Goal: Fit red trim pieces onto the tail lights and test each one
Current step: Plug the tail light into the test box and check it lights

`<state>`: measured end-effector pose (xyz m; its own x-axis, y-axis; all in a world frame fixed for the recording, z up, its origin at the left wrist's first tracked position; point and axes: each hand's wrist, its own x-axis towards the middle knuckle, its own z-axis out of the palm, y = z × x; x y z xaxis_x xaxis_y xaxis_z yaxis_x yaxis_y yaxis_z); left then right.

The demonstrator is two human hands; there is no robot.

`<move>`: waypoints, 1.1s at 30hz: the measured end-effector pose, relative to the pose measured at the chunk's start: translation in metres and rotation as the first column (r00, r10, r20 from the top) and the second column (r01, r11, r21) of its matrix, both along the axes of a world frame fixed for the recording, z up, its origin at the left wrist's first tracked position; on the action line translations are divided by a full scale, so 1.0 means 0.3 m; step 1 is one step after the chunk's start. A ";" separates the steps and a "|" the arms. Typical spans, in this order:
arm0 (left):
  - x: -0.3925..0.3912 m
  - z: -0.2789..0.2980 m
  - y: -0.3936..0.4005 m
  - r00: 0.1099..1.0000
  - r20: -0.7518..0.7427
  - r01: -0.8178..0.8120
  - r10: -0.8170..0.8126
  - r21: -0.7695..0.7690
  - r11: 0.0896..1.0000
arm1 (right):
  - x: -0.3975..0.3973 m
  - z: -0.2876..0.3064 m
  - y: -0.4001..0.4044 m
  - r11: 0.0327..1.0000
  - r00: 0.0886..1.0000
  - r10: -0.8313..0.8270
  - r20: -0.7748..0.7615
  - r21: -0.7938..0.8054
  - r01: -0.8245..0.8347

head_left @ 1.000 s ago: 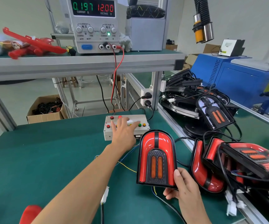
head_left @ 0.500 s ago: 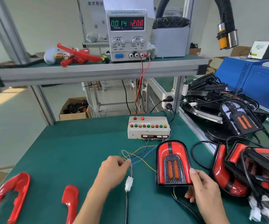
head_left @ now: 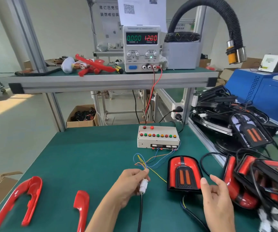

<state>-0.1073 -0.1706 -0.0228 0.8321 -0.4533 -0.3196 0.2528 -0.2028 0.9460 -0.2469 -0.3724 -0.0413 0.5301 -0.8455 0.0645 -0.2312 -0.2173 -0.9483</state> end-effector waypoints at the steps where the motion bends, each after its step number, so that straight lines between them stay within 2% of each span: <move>1: -0.003 0.006 -0.001 0.999 -0.046 0.018 -0.020 -0.053 0.998 | -0.002 0.013 0.020 0.998 0.999 -0.041 0.023 -0.056 0.043; 3: -0.004 0.016 -0.004 0.991 -0.111 0.056 -0.071 -0.133 0.989 | -0.010 0.055 0.079 0.979 0.990 -0.058 0.126 -0.189 0.081; 5: -0.002 0.022 -0.005 0.981 -0.162 0.074 -0.105 -0.188 0.979 | -0.012 0.093 0.153 0.954 0.988 0.056 0.141 -0.299 -0.012; 7: -0.001 0.026 -0.009 0.977 -0.175 0.087 -0.126 -0.214 0.973 | 0.010 0.106 0.223 0.915 0.963 0.258 -0.078 -0.299 -0.270; 9: -0.003 0.024 -0.022 0.974 -0.179 0.096 -0.142 -0.243 0.965 | 0.049 0.105 0.280 0.844 0.847 0.375 -0.376 -0.239 -0.480; 10: -0.005 0.022 -0.028 0.973 -0.179 0.098 -0.145 -0.251 0.963 | 0.069 0.103 0.300 0.825 0.799 0.381 -0.465 -0.219 -0.521; 12: -0.010 0.021 -0.038 0.977 -0.158 0.100 -0.142 -0.245 0.964 | 0.110 0.099 0.321 0.819 0.763 0.376 -0.526 -0.197 -0.540; 16: -0.015 0.023 -0.037 0.976 -0.163 0.092 -0.146 -0.302 0.949 | 0.150 0.087 0.317 0.809 0.745 0.406 -0.530 -0.170 -0.563; 21: -0.019 -0.003 -0.032 0.950 -0.240 0.105 -0.202 -0.363 0.926 | 0.161 0.082 0.300 0.802 0.758 0.503 -0.415 -0.102 -0.588; 24: -0.020 -0.017 -0.041 0.946 -0.249 0.101 -0.208 -0.382 0.919 | 0.156 0.083 0.307 0.819 0.777 0.501 -0.381 -0.080 -0.568; 27: -0.030 -0.020 -0.055 0.948 -0.285 0.004 -0.141 -0.432 0.902 | 0.154 0.092 0.317 0.838 0.798 0.438 -0.415 -0.132 -0.529; 29: -0.037 -0.026 -0.069 0.928 -0.366 -0.112 -0.069 -0.450 0.886 | 0.160 0.091 0.329 0.832 0.807 0.405 -0.431 -0.193 -0.520; 31: -0.044 -0.038 -0.081 0.898 -0.440 -0.204 -0.005 -0.427 0.881 | 0.166 0.083 0.336 0.816 0.811 0.392 -0.435 -0.243 -0.525; 33: -0.055 -0.047 -0.090 0.891 -0.454 -0.220 0.022 -0.389 0.895 | 0.169 0.075 0.335 0.809 0.815 0.390 -0.427 -0.264 -0.525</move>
<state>-0.1237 -0.1975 -0.0368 0.7140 -0.5300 -0.4575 0.6458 0.2460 0.7228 -0.1963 -0.2717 -0.0188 0.8922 -0.4487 0.0520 -0.3047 -0.6828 -0.6640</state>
